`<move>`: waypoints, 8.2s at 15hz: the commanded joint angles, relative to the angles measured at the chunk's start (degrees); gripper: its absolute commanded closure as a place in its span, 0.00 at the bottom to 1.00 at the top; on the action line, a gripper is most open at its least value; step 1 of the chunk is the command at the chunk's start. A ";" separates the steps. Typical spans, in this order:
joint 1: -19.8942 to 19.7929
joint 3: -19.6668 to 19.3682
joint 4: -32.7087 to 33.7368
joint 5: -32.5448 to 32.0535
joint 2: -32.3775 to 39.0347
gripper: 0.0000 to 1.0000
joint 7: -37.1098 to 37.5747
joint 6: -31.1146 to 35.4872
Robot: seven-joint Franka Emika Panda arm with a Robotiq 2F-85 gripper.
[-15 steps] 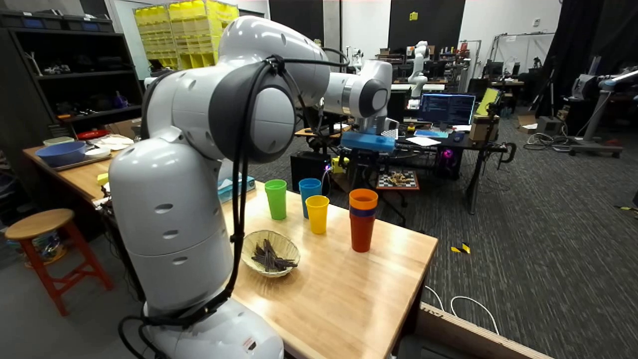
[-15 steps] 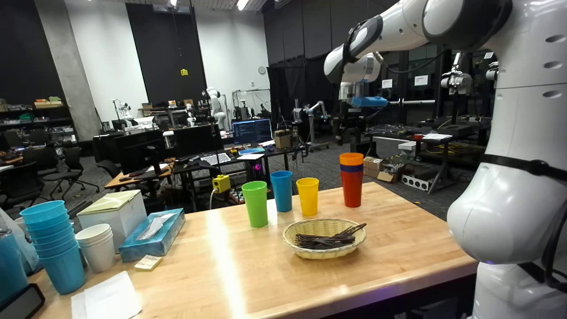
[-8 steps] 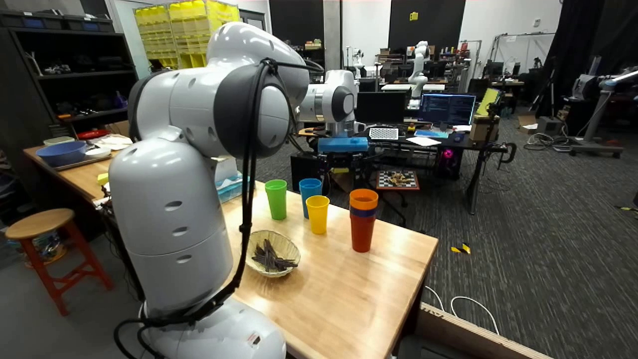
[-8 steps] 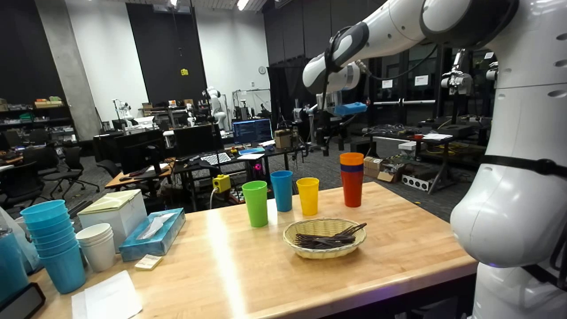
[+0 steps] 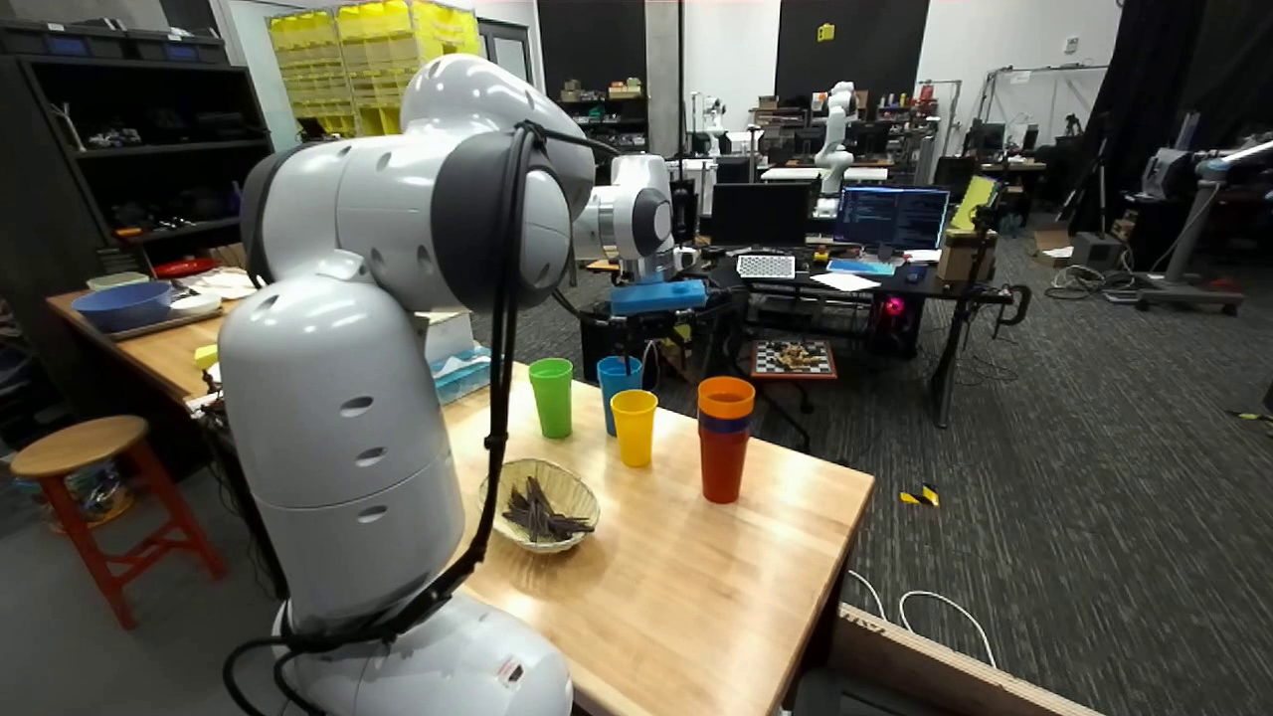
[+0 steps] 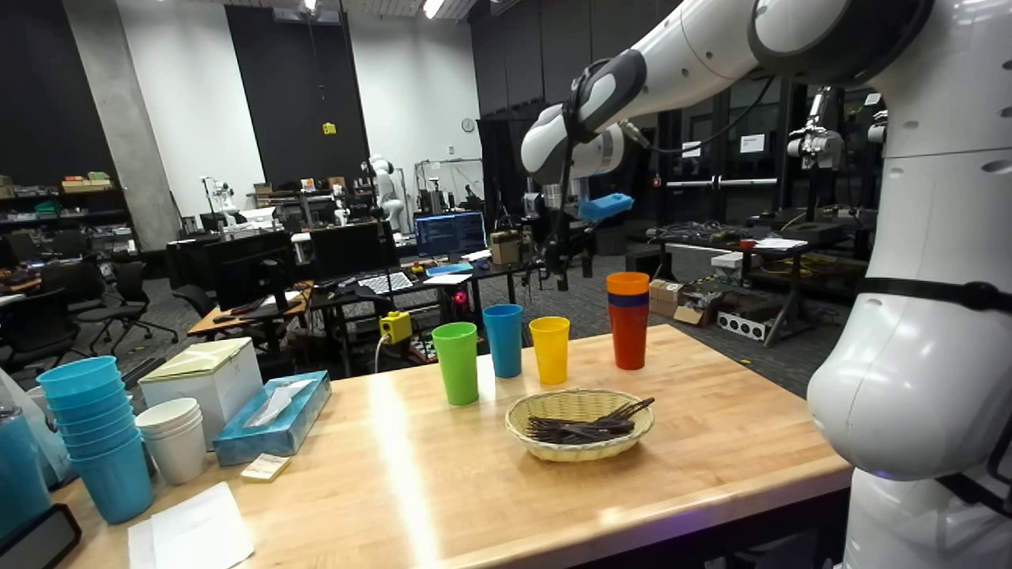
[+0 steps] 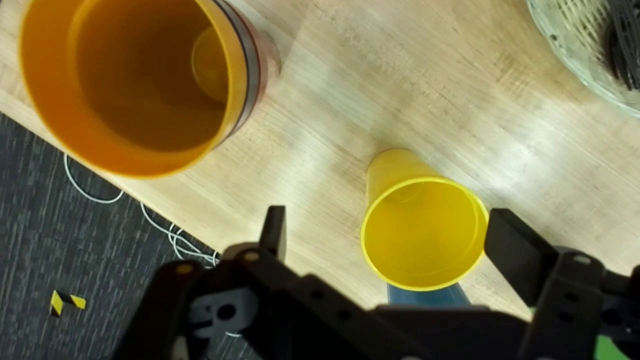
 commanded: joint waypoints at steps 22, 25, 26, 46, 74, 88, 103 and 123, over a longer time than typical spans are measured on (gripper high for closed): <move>2.02 3.18 15.40 0.86 15.07 0.00 -4.48 1.63; 2.78 3.71 17.82 -0.16 17.01 0.00 -4.33 1.94; 3.00 3.83 18.35 -0.48 17.46 0.00 -4.39 2.27; 2.35 4.34 29.38 -0.08 26.82 0.35 -8.10 1.78; 1.57 5.91 30.53 4.37 25.74 1.00 -13.06 -6.24; 1.50 5.93 30.58 4.61 25.88 0.04 -12.92 -9.04; 1.61 5.67 29.35 3.96 26.69 0.27 -12.85 -8.40; 1.78 5.79 29.02 3.74 24.56 0.99 -12.64 -9.61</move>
